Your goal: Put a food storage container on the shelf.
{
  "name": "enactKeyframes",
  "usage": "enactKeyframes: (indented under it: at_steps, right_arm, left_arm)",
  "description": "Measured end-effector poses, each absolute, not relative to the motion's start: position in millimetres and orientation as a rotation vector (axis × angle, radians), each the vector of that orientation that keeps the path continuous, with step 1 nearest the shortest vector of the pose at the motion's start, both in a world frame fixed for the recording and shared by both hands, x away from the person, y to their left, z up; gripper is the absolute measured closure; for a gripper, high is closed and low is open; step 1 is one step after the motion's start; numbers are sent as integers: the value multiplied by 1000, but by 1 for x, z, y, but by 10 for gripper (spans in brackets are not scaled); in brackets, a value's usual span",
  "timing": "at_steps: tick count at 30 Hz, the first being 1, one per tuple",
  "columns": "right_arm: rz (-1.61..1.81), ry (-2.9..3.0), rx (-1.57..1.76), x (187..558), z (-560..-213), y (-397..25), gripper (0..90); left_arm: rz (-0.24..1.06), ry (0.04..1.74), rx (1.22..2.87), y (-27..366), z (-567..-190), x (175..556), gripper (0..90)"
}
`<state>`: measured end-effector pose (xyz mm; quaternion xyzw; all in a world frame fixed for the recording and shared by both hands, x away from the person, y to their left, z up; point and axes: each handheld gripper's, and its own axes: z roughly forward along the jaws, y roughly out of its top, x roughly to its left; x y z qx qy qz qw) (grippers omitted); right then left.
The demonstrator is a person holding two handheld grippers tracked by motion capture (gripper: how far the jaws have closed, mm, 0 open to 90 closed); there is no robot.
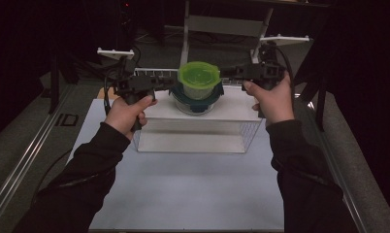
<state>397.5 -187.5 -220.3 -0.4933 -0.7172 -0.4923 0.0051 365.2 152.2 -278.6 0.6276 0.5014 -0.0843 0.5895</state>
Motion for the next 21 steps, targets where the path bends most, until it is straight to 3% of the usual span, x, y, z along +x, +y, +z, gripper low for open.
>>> enactKeyframes:
  at_steps: [11,17,21]
  right_arm:
    - [-1541,-2310,-1400,358,-249,-174,650]
    - [-1484,-2387,-1376,352,-266,-159,895]
    - [-1493,-2386,-1369,353,-274,-149,897]
  left_arm:
    - [-161,1073,1519,165,-298,323,439]
    - [-113,1038,1562,164,-317,309,439]
    - [-89,1010,1583,161,-329,301,439]
